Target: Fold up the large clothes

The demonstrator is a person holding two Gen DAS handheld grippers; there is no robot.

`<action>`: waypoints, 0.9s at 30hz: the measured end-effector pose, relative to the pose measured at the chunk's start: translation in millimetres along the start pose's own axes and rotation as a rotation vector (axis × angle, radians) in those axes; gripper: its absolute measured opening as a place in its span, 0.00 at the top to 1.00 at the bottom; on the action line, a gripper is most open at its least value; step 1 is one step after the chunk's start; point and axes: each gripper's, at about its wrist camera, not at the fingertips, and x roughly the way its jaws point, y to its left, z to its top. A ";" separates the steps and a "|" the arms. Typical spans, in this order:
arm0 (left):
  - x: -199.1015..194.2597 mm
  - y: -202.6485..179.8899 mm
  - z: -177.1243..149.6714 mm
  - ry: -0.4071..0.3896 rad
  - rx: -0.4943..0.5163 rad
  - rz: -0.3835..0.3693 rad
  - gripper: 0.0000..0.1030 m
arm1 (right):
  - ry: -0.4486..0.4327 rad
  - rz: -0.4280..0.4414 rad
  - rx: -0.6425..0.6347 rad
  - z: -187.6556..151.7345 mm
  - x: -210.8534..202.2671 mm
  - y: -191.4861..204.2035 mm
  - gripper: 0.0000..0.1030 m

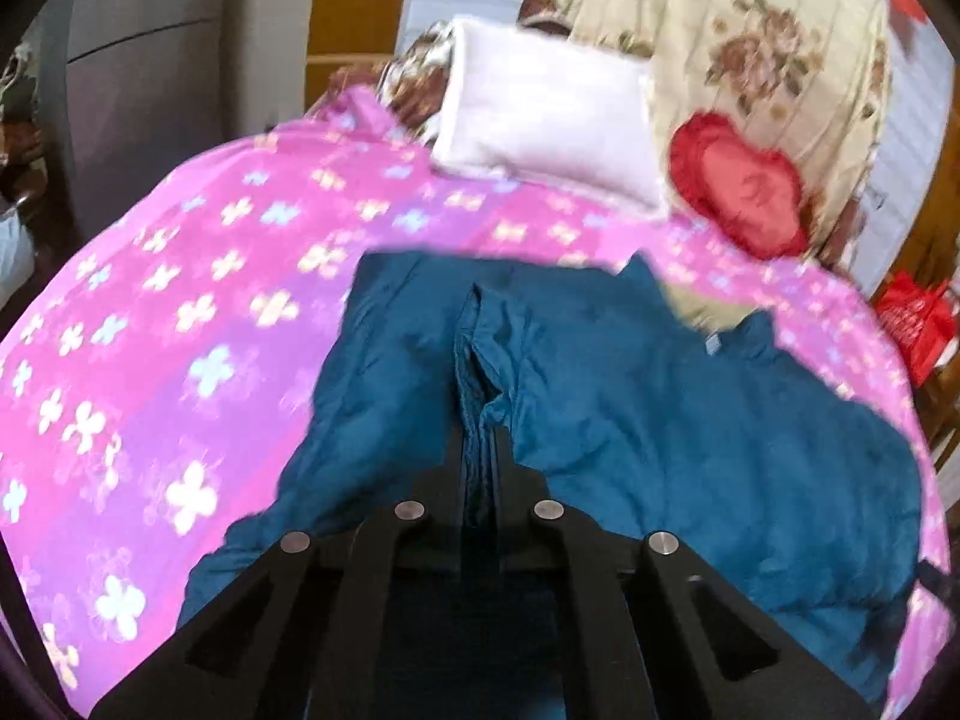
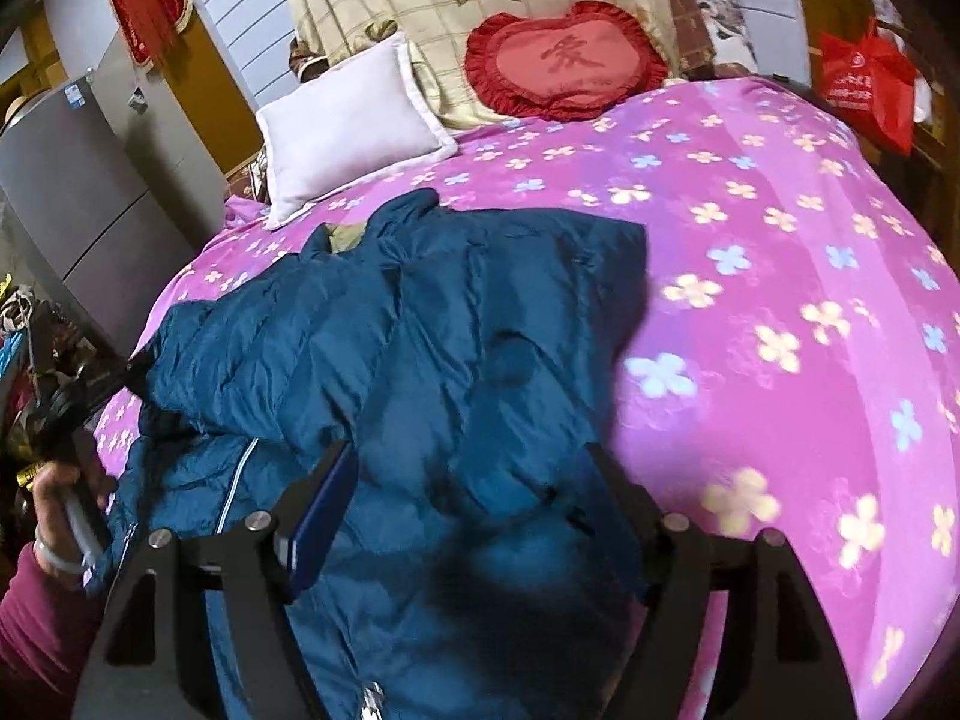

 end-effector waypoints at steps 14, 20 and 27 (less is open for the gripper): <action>-39.1 1.3 6.9 -0.088 -0.011 -0.083 0.77 | -0.061 -0.089 0.000 31.5 12.0 14.9 0.24; 5.0 -42.8 -0.3 -0.002 0.111 0.010 0.77 | -0.044 -0.127 -0.040 54.9 53.8 28.5 0.24; 48.6 -61.8 3.2 0.035 0.141 0.063 0.77 | -0.021 -0.261 -0.067 79.7 100.7 14.8 0.24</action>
